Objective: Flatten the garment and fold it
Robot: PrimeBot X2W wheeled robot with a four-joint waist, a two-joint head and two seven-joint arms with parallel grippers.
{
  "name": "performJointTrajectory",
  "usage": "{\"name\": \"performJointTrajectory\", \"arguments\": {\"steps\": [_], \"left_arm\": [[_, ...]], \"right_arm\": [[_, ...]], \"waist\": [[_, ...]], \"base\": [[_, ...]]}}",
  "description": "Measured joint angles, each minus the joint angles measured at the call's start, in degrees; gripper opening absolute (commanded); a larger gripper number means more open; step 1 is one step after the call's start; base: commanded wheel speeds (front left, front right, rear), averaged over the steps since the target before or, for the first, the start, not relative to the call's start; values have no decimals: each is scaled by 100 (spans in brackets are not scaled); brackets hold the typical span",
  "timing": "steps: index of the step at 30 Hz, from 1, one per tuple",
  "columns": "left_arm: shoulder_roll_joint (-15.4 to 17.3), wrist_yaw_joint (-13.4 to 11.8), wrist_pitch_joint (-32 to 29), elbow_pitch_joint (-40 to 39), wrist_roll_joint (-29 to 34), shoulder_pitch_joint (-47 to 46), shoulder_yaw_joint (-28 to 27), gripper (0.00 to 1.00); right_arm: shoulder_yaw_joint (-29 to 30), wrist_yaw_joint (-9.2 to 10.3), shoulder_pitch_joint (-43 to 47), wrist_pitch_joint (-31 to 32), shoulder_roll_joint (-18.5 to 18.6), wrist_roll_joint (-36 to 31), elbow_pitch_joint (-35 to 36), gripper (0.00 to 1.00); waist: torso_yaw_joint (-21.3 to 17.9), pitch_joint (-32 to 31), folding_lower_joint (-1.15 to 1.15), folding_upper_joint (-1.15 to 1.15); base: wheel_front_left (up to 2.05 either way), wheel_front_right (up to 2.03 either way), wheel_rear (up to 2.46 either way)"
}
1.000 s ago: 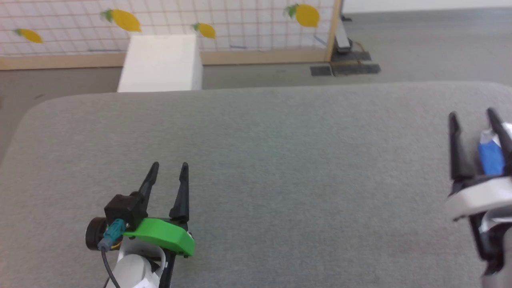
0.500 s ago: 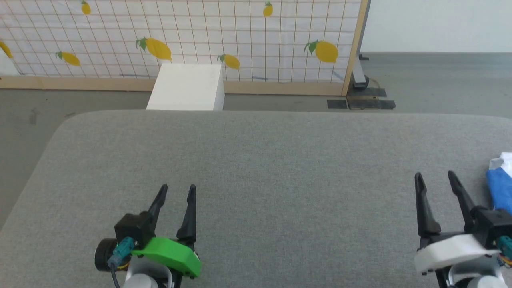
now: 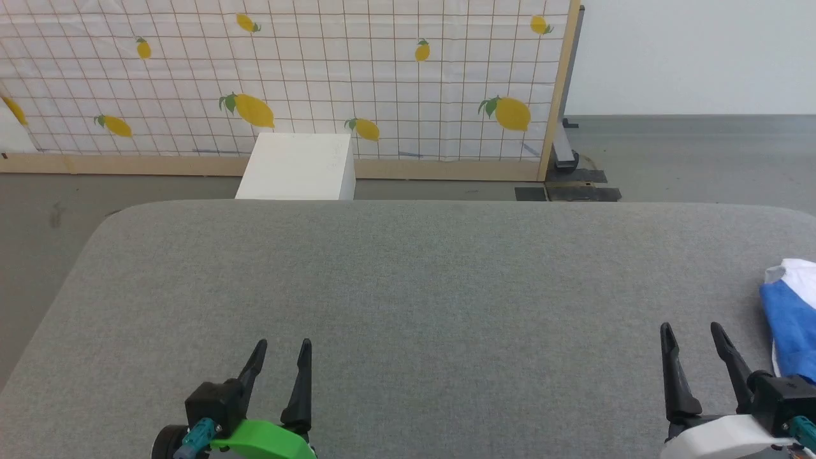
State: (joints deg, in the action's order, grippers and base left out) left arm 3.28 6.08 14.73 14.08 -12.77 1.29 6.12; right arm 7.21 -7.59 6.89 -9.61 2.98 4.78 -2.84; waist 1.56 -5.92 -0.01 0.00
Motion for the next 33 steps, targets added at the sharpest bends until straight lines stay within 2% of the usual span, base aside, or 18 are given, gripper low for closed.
{"name": "performJointTrajectory", "arguments": {"steps": [10, 11, 33], "left_arm": [[-9, 0, 0, 4, -8, 16, -4, 100], [-8, -1, -2, 4, -13, 14, -3, 0], [-5, -34, -112, -91, 67, 9, -31, 0]], "right_arm": [[-53, 0, 42, 23, 0, 93, -24, 100], [-55, 0, 44, 25, 0, 90, -24, 0], [-101, 0, 31, 104, 1, 73, -16, 0]], "waist": [[-8, -52, 0, 0], [-6, -49, 0, 0], [-22, 13, 0, 0]], "base": [[0, 0, 0], [0, 0, 0], [0, 0, 0]]}}
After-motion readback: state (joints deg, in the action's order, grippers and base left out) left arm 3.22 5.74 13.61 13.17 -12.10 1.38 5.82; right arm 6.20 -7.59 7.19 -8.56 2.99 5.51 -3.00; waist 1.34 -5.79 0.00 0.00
